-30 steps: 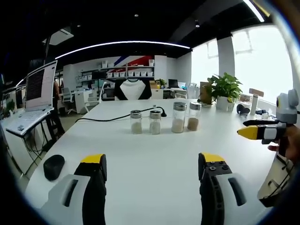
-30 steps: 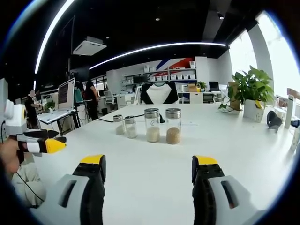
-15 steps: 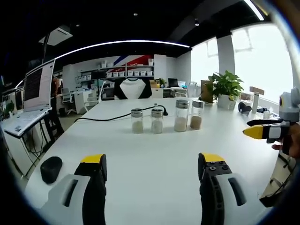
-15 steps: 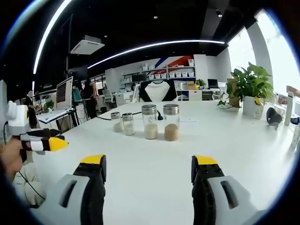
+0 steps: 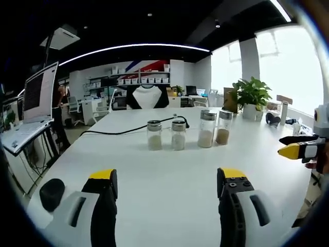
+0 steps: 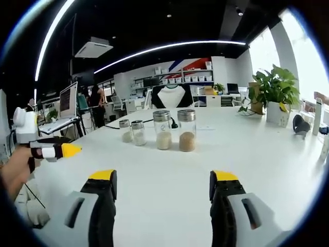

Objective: Rotate the seasoning bottle until the label or dispensing opening points toward the visible target arrow and the bottle remains upright within the marked orientation range

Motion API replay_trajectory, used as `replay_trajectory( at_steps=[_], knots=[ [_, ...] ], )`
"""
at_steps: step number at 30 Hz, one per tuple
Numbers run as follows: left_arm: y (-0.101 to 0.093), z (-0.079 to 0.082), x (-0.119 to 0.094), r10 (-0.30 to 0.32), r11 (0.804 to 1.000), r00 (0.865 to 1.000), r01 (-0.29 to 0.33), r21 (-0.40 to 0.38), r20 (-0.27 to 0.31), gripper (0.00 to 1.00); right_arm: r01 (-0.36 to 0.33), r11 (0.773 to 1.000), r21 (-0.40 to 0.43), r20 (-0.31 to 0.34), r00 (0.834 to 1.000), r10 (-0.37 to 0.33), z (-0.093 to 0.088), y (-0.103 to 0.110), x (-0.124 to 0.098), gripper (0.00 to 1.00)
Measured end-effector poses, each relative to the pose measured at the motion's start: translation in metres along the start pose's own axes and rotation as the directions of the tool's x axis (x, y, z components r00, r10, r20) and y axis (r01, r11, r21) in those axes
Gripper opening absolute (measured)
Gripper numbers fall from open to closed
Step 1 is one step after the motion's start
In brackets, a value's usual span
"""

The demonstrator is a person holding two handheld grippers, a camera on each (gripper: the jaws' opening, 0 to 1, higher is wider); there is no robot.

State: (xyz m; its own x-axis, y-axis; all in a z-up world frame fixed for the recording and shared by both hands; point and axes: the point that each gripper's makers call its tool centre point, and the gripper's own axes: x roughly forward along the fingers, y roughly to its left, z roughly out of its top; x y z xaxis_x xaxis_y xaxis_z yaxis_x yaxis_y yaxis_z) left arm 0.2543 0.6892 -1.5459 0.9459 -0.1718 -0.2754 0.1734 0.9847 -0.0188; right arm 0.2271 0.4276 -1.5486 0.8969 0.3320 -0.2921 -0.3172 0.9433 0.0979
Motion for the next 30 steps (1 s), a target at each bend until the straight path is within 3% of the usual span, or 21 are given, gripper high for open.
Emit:
replay_trajectory(
  at_steps=[10, 30],
  knots=[
    [0.004, -0.002, 0.021, -0.005, 1.000, 1.000, 0.005, 0.004, -0.005, 0.83, -0.002, 1.000, 0.011, -0.012, 1.000, 0.002, -0.005, -0.003, 0.003, 0.72],
    [0.010, 0.011, 0.084, -0.018, 1.000, 1.000, 0.018, 0.020, -0.004, 0.79, -0.003, 0.998, 0.058, -0.018, 1.000, 0.005, -0.008, -0.015, 0.012, 0.70]
  ],
)
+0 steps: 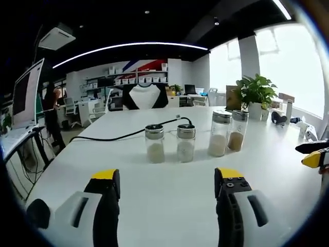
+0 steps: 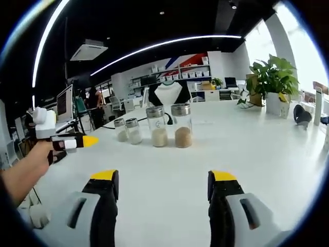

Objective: Rotate the seasoning bottle until the label or dispensing opening points toward the visible target arrow and the bottle remains upright within the marked orientation range

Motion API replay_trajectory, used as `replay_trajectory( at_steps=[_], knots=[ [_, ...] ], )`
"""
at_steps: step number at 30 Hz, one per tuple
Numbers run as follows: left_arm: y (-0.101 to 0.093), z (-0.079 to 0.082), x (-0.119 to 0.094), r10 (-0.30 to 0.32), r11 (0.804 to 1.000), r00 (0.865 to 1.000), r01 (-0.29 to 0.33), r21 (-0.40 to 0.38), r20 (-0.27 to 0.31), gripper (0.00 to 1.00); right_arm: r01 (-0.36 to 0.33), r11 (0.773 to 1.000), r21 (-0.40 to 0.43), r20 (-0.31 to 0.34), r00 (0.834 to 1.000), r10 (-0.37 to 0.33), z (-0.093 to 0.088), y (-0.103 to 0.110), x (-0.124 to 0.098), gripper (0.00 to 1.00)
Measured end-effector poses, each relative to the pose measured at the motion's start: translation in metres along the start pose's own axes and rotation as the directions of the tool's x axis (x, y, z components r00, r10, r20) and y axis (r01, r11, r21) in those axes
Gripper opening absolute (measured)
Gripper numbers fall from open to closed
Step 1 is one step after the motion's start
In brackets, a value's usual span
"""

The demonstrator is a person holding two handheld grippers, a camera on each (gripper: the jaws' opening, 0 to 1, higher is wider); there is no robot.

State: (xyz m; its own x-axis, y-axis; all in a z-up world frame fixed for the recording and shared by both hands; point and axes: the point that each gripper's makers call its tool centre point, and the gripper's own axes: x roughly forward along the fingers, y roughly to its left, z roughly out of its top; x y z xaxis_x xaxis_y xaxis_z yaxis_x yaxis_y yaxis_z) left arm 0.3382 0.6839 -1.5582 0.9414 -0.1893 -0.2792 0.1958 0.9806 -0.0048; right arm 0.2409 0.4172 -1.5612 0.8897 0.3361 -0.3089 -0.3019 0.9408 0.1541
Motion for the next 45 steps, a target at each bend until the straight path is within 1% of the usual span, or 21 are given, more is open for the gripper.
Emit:
replay_trajectory(
  at_steps=[7, 17, 24, 30, 38, 45],
  knots=[
    [0.011, 0.003, 0.021, 0.016, 1.000, 1.000, -0.016, -0.015, 0.001, 0.78, -0.002, 1.000, 0.014, 0.004, 1.000, 0.002, 0.002, -0.005, 0.004, 0.68],
    [0.015, -0.002, 0.040, 0.021, 0.999, 1.000, -0.021, -0.029, -0.014, 0.75, -0.001, 0.999, 0.038, 0.002, 1.000, 0.001, 0.002, -0.013, 0.010, 0.67],
    [0.024, 0.002, 0.071, 0.036, 0.997, 0.999, -0.035, -0.066, 0.003, 0.71, -0.003, 0.999, 0.042, 0.008, 1.000, 0.002, 0.004, -0.017, 0.011, 0.67],
    [0.030, 0.011, 0.093, 0.048, 0.997, 0.999, -0.048, -0.064, -0.004, 0.68, 0.002, 0.999, 0.052, 0.004, 1.000, -0.003, 0.004, -0.025, 0.013, 0.64],
    [0.033, 0.025, 0.115, 0.060, 0.997, 0.998, -0.060, -0.048, 0.001, 0.61, -0.004, 0.998, 0.061, 0.000, 1.000, 0.004, 0.003, -0.026, 0.019, 0.64],
    [0.032, 0.028, 0.126, 0.066, 0.997, 0.998, -0.066, -0.043, -0.001, 0.57, 0.003, 0.997, 0.073, -0.009, 1.000, -0.003, -0.001, -0.035, 0.020, 0.63]
  ],
)
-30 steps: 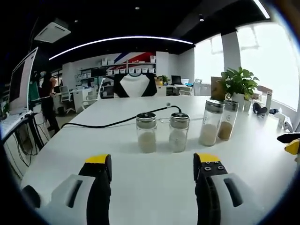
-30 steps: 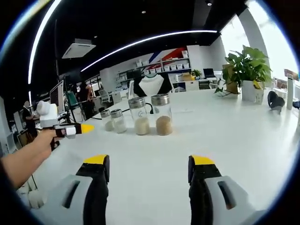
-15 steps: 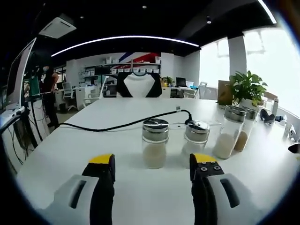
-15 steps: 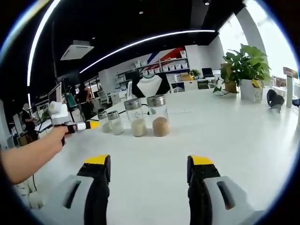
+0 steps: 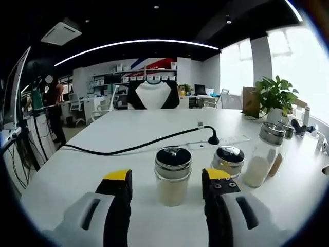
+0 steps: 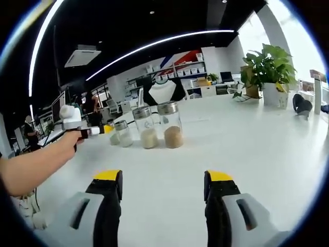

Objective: Rotate the seasoning bottle until the label or dispensing opening points toward the visible target arrow and the bottle remains upright within the marked orientation range

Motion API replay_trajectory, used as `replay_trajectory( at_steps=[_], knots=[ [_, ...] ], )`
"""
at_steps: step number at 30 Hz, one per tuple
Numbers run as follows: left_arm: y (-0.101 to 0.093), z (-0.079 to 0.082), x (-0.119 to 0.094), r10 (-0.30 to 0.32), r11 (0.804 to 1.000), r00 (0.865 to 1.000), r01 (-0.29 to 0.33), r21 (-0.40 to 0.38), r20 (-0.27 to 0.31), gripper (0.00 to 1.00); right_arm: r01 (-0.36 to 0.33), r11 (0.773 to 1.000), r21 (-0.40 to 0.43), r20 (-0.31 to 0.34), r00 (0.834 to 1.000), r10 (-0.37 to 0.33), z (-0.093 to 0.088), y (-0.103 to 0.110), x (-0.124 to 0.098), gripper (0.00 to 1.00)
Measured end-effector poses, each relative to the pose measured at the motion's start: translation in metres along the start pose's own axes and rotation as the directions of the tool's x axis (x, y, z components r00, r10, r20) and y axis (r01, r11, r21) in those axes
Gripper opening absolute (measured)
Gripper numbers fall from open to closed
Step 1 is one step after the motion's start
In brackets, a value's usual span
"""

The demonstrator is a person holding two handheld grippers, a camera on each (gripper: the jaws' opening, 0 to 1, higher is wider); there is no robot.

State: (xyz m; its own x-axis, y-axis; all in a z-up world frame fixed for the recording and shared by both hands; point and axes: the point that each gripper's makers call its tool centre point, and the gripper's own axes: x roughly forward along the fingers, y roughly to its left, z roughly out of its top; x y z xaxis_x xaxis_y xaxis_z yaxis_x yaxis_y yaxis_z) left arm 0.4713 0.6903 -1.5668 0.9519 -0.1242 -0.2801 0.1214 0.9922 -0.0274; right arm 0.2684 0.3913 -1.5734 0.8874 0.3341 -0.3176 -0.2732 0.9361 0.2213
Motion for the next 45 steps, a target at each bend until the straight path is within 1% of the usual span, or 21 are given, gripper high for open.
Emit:
replay_trajectory(
  at_steps=[4, 8, 12, 16, 20, 25, 29, 34, 37, 40, 42, 45],
  knots=[
    [-0.001, 0.000, 0.006, 0.004, 1.000, 1.000, -0.004, 0.000, -0.003, 0.53, 0.002, 1.000, 0.009, -0.003, 1.000, -0.002, -0.002, -0.002, 0.001, 0.63],
    [-0.001, 0.006, 0.013, 0.010, 1.000, 1.000, -0.010, -0.001, 0.021, 0.48, -0.002, 1.000, 0.006, 0.000, 1.000, 0.002, -0.001, -0.002, 0.000, 0.63],
    [-0.002, 0.008, 0.020, 0.011, 1.000, 1.000, -0.011, 0.003, 0.018, 0.46, 0.006, 1.000, 0.013, 0.000, 1.000, -0.006, -0.002, -0.008, -0.001, 0.63],
    [-0.002, 0.007, 0.022, 0.011, 1.000, 1.000, -0.011, 0.001, 0.015, 0.42, 0.016, 1.000, 0.020, 0.003, 1.000, -0.016, -0.002, -0.012, -0.003, 0.63],
    [-0.002, 0.006, 0.024, 0.006, 1.000, 1.000, -0.006, -0.003, 0.010, 0.39, 0.016, 1.000, 0.020, 0.003, 1.000, -0.016, -0.003, -0.012, -0.004, 0.62],
    [-0.007, 0.006, 0.023, -0.005, 1.000, 1.000, 0.005, 0.005, 0.012, 0.34, 0.016, 1.000, 0.021, 0.002, 1.000, -0.016, -0.003, -0.012, -0.005, 0.62],
    [-0.006, 0.006, 0.023, 0.001, 1.000, 1.000, -0.001, 0.005, 0.013, 0.34, 0.013, 1.000, 0.020, 0.003, 1.000, -0.013, -0.003, -0.010, -0.006, 0.62],
    [-0.004, 0.005, 0.016, 0.006, 1.000, 1.000, -0.006, 0.000, 0.005, 0.33, 0.012, 1.000, 0.018, 0.005, 1.000, -0.012, -0.001, -0.008, -0.008, 0.62],
    [-0.003, 0.007, 0.010, -0.001, 1.000, 1.000, 0.001, 0.000, 0.012, 0.33, 0.008, 1.000, 0.016, 0.006, 1.000, -0.008, 0.000, -0.006, -0.009, 0.62],
    [-0.004, 0.010, -0.002, -0.008, 1.000, 1.000, 0.009, -0.006, 0.027, 0.33, -0.006, 1.000, 0.010, 0.010, 1.000, 0.006, 0.001, 0.000, -0.009, 0.62],
    [-0.005, 0.012, -0.008, -0.014, 1.000, 0.999, 0.014, -0.001, 0.039, 0.33, -0.023, 1.000, 0.007, 0.013, 1.000, 0.023, 0.002, 0.006, -0.008, 0.60],
    [-0.008, 0.011, -0.024, -0.025, 1.000, 0.999, 0.026, -0.008, 0.048, 0.33, -0.053, 0.999, -0.009, 0.023, 0.998, 0.053, 0.005, 0.018, -0.009, 0.56]
  ],
)
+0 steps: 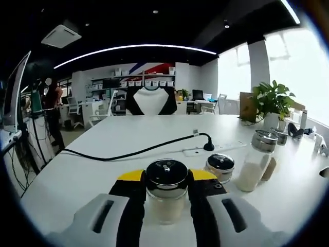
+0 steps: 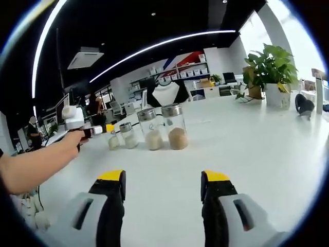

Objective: Rotate the seasoning bottle until the label or dispensing opening points toward the visible target arrow and the bottle remains upright within the marked orientation range

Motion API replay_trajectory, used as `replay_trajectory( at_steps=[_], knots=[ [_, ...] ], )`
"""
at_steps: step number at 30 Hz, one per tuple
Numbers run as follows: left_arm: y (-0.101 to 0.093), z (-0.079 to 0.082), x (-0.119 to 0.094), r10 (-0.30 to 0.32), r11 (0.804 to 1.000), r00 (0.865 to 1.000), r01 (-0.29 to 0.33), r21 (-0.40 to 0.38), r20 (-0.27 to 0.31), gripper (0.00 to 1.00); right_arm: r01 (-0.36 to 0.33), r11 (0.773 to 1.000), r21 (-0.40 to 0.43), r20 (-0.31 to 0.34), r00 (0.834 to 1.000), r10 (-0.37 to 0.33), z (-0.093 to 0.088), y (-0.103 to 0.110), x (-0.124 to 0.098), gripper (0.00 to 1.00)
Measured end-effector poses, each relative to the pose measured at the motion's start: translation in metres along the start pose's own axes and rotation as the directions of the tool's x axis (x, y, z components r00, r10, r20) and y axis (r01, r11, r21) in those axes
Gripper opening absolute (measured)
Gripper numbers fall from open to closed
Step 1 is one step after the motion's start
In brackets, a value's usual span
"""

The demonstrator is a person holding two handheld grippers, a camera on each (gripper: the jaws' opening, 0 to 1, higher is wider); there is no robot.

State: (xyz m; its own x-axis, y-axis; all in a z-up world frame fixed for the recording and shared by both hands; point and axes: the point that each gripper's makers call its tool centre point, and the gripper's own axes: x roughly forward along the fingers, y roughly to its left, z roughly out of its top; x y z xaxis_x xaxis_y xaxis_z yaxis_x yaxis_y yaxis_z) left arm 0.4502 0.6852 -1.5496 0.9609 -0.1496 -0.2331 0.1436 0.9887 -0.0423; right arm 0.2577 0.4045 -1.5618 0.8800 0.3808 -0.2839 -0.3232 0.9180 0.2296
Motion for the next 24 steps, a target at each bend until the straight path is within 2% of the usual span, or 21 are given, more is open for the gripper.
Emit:
replay_trajectory(
  at_steps=[10, 18, 24],
  knots=[
    [-0.024, -0.006, -0.058, -0.082, 0.997, 0.997, 0.082, 0.007, 0.005, 0.33, -0.092, 0.994, -0.051, 0.012, 0.996, 0.092, 0.004, 0.038, -0.005, 0.48],
    [-0.057, -0.001, -0.116, -0.181, 0.983, 0.983, 0.180, 0.025, 0.013, 0.33, -0.200, 0.973, -0.114, -0.003, 0.980, 0.201, 0.003, 0.080, -0.012, 0.41],
    [-0.075, 0.001, -0.147, -0.230, 0.973, 0.973, 0.230, 0.025, 0.019, 0.33, -0.242, 0.959, -0.148, -0.008, 0.970, 0.243, 0.005, 0.096, -0.020, 0.40]
  ],
)
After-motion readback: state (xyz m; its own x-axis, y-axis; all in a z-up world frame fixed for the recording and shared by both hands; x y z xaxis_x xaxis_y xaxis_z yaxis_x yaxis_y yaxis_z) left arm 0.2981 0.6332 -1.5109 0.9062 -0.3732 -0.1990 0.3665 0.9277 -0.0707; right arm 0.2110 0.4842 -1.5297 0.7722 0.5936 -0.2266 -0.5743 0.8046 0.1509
